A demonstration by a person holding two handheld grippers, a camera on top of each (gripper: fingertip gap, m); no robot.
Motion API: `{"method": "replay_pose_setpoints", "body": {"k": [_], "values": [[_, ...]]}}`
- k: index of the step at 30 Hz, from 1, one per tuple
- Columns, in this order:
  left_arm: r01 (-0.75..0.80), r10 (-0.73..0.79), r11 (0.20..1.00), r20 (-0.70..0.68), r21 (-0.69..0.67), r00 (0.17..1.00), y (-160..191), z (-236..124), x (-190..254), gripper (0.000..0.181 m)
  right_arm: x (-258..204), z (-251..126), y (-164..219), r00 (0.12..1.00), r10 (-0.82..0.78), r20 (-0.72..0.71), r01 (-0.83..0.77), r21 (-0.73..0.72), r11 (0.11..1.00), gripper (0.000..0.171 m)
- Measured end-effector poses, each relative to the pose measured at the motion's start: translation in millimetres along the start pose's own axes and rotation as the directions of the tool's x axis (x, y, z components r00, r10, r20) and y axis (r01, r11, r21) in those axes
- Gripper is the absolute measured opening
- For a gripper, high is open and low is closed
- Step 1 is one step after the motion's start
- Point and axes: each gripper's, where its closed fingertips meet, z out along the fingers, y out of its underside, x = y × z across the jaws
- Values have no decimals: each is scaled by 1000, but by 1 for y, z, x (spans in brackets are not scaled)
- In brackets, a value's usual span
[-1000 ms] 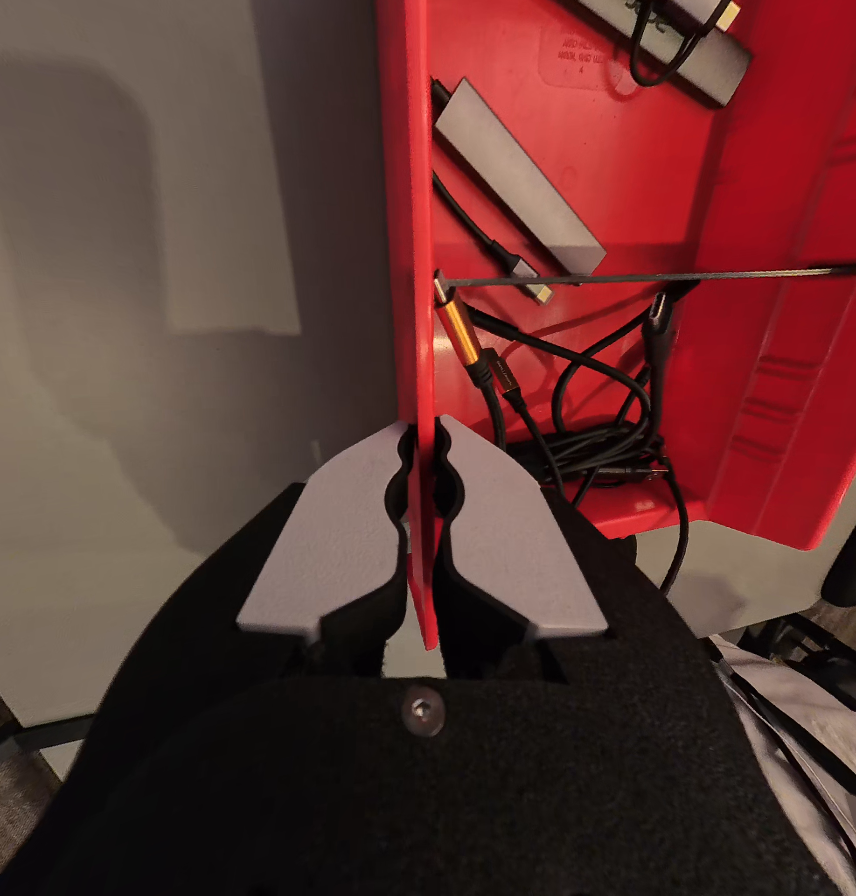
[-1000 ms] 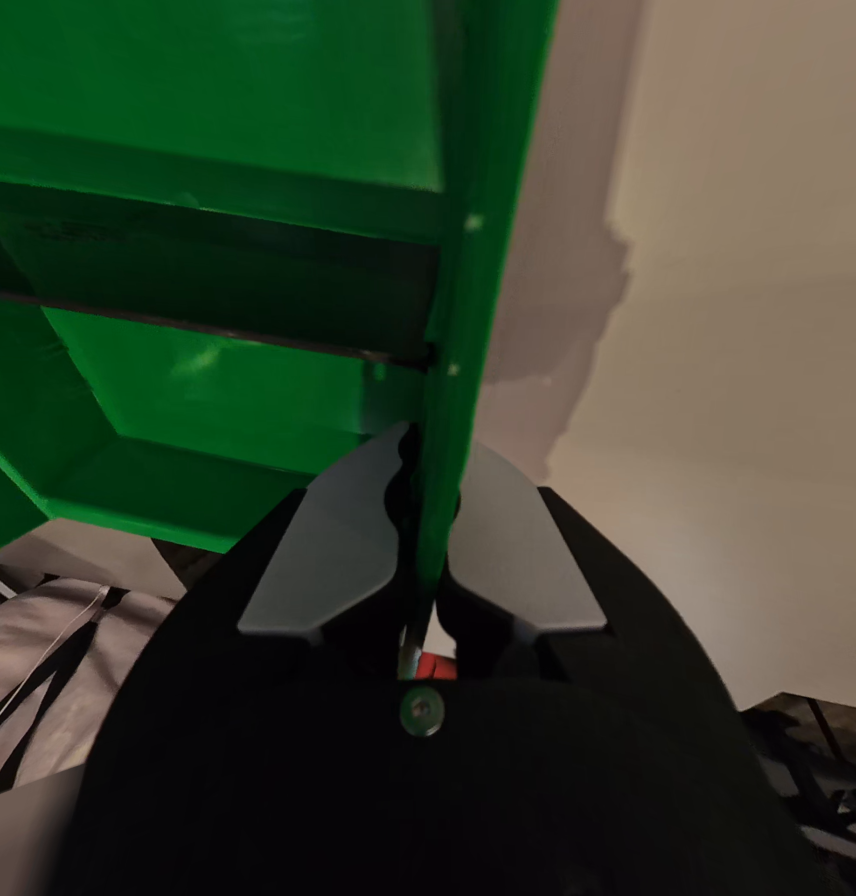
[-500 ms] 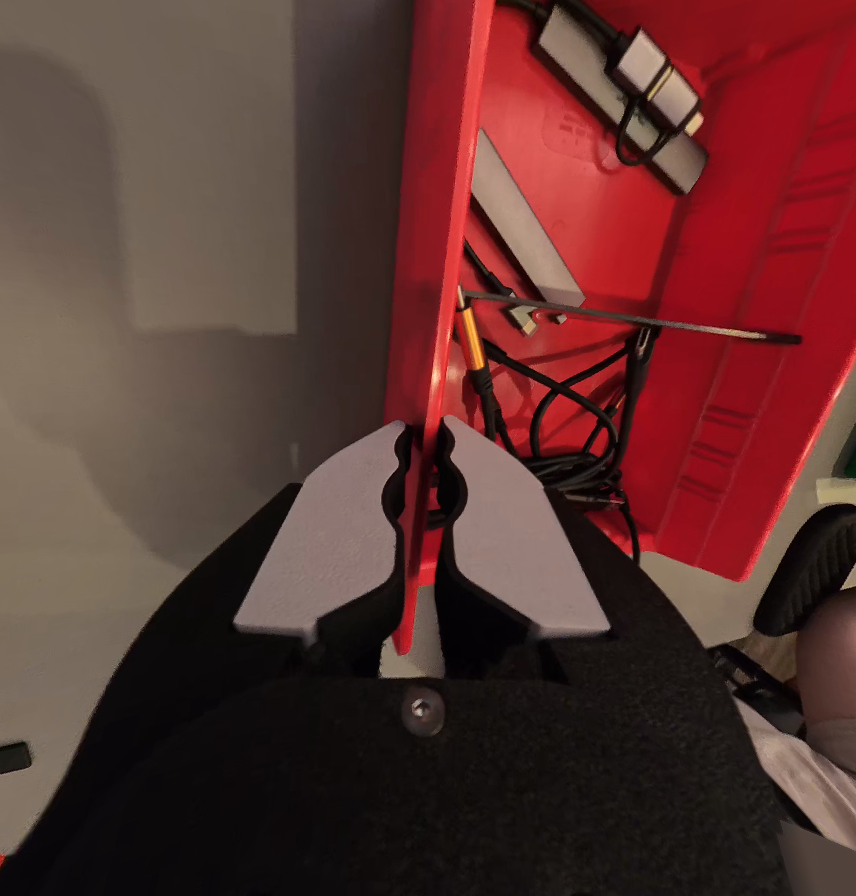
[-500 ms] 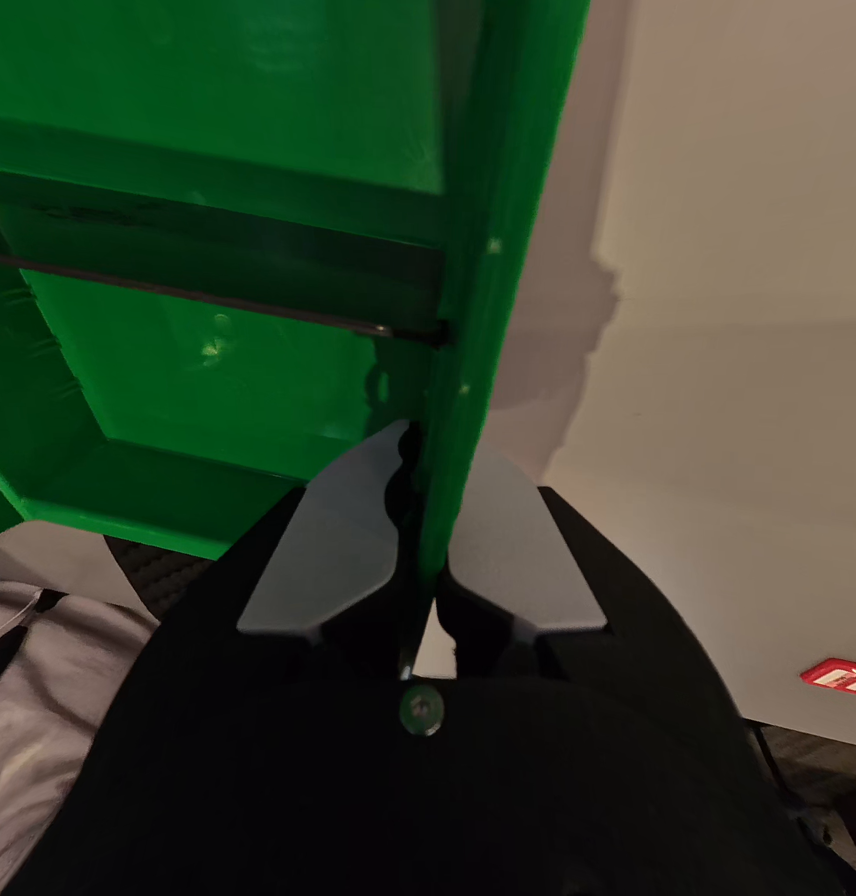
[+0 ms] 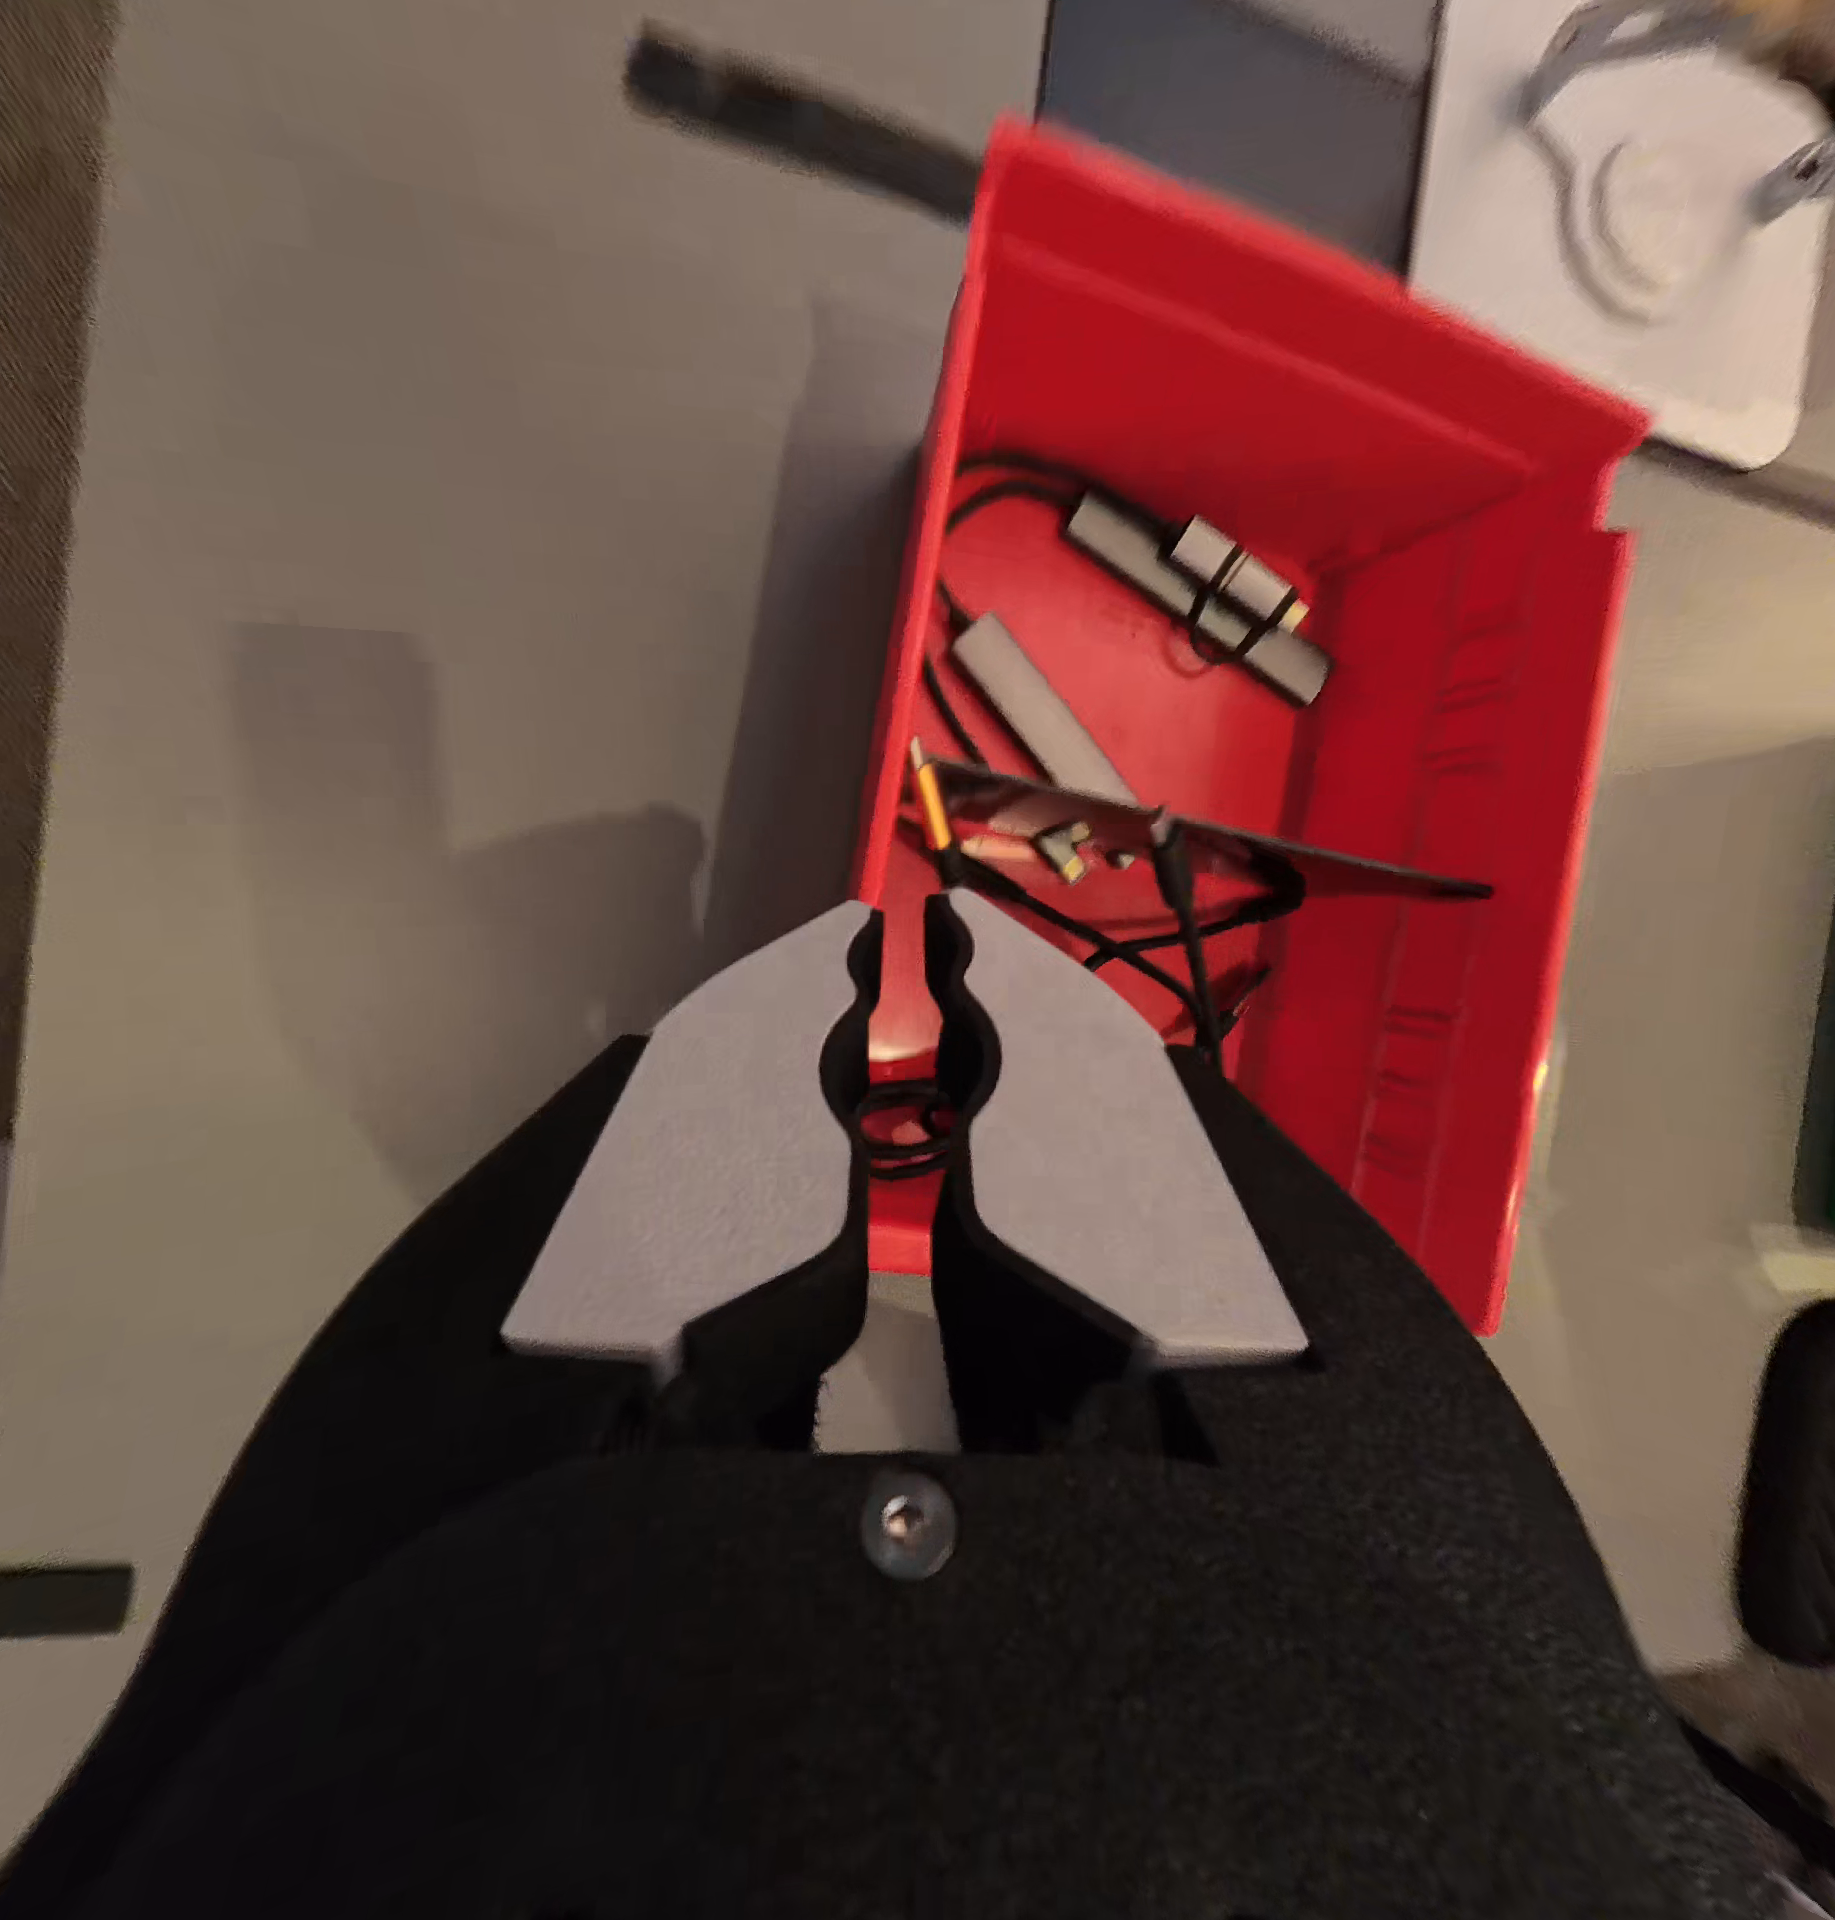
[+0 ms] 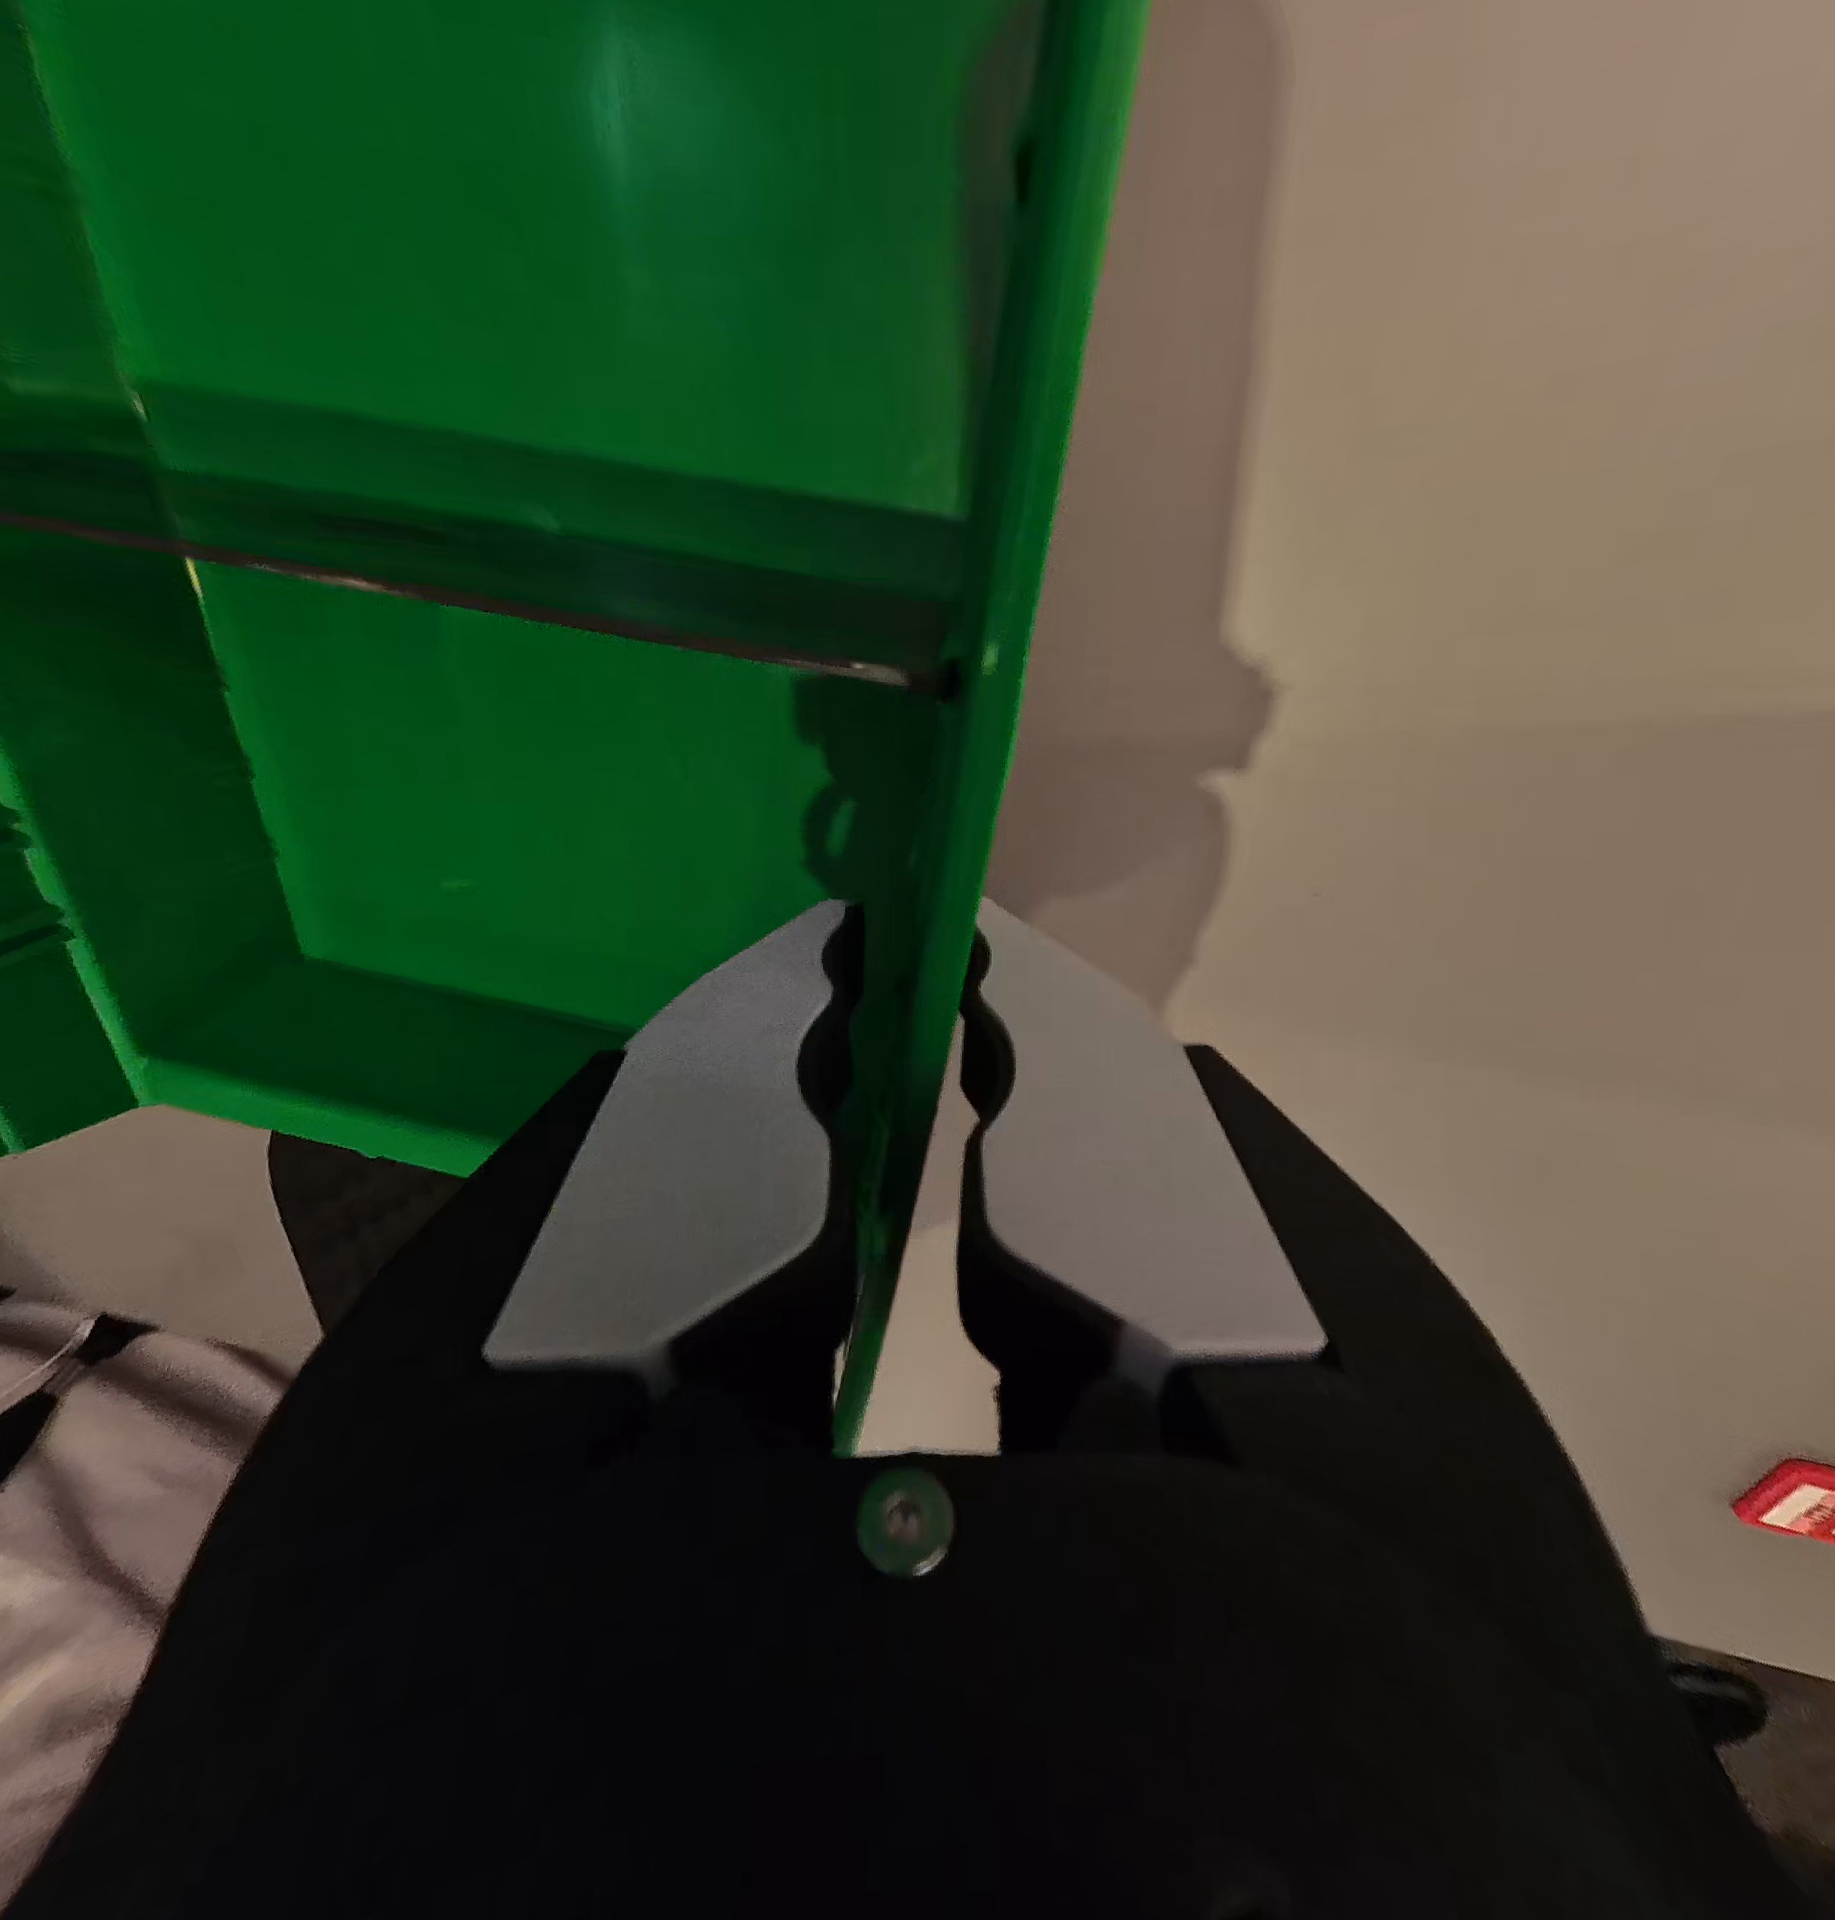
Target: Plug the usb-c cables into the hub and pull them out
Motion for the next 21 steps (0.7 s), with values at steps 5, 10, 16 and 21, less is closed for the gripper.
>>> {"method": "replay_pose_setpoints", "body": {"k": [5, 10, 16, 21], "values": [[-207, 228, 933, -39, 295, 973, -39, -43, 55, 8, 4, -43, -14, 993, 7, -115, 14, 183, 983, 21], [-444, 533, 753, -56, 486, 844, -55, -57, 127, 28, -22, -109, -40, 968, -72, -240, 178, 459, 870, 21], [-526, 618, 707, -53, 473, 784, -66, -26, 166, 56, -90, -209, -78, 917, -145, -373, 399, 826, 399, 29], [-458, 692, 489, -11, 742, 722, -93, -50, 201, 48, -152, -250, -73, 838, -141, -527, 520, 850, -88, 57]]}}
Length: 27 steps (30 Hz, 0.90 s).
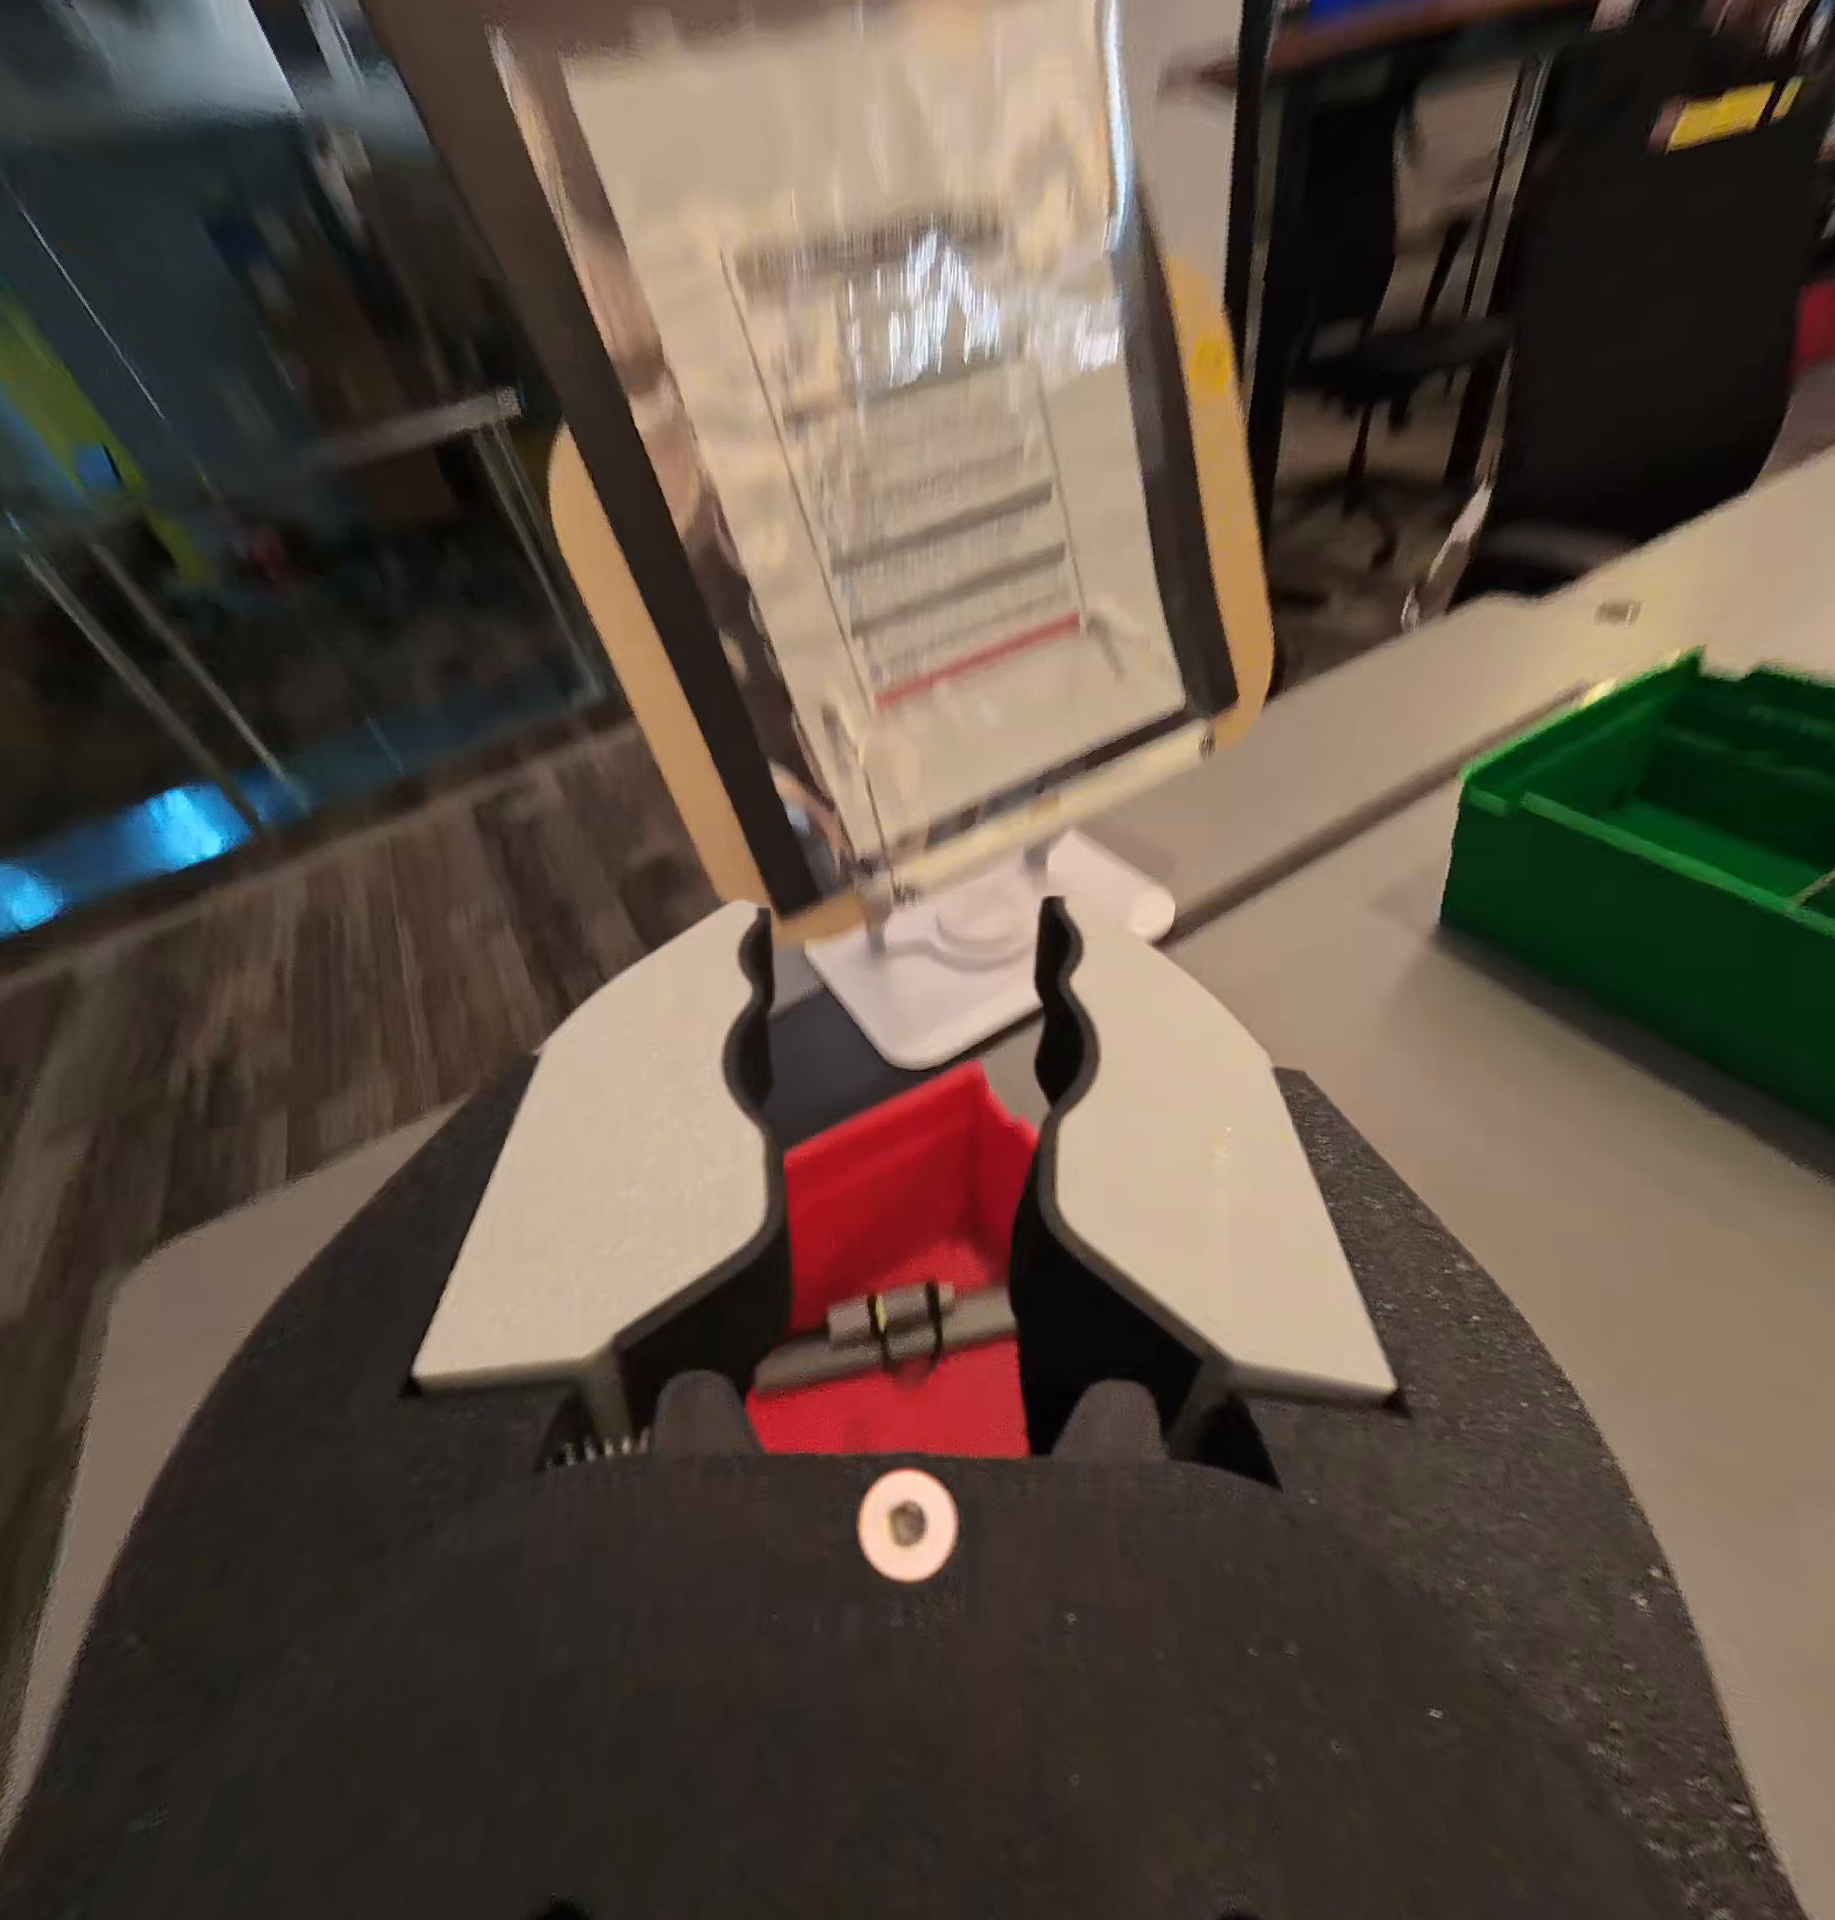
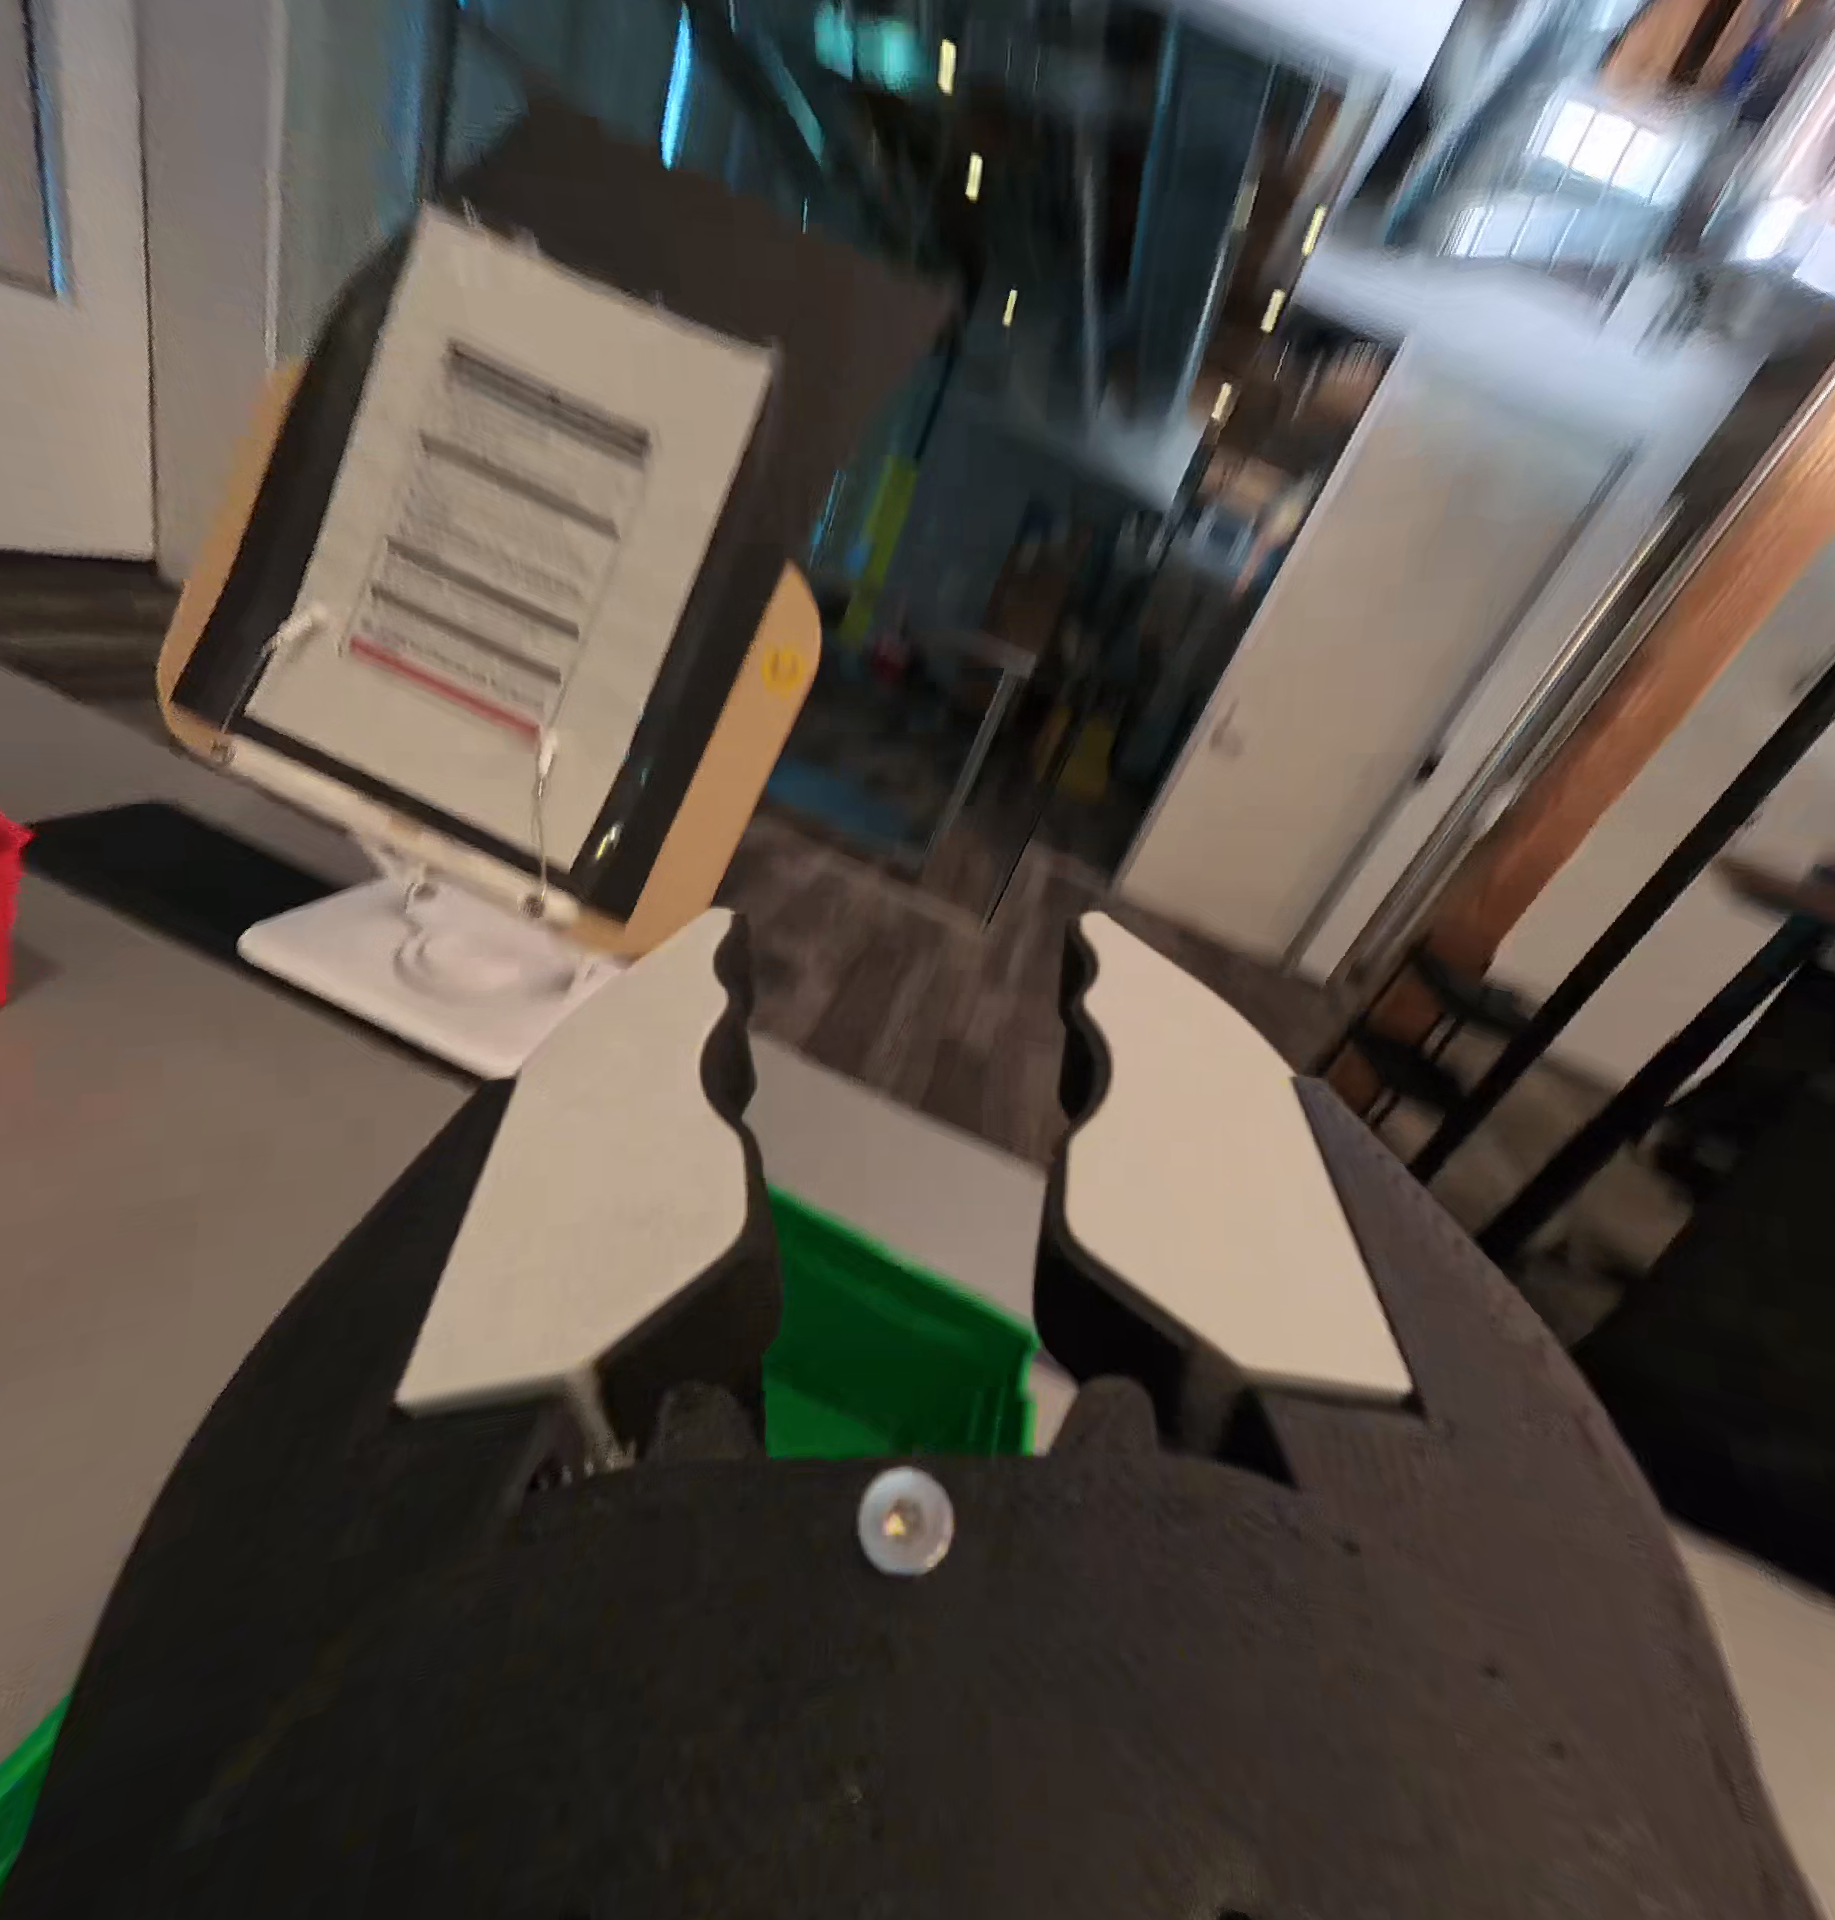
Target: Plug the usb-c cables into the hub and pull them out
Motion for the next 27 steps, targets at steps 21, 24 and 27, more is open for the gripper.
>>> {"method": "replay_pose_setpoints", "body": {"k": [21, 24, 27], "values": [[-882, 481, 313, -742, -352, 467, 210, 67, 9, 29, 6, -17, -7, 998, -58, 32, 56, 72, 996, 41], [-891, 444, 286, -775, -353, 449, 237, 75, 5, 32, 3, -13, -1, 996, -84, 36, 82, 43, 996, 40], [-893, 419, 253, -790, -371, 447, 257, 81, -3, 34, 2, -10, 3, 992, -124, 32, 123, 18, 992, 40]]}}
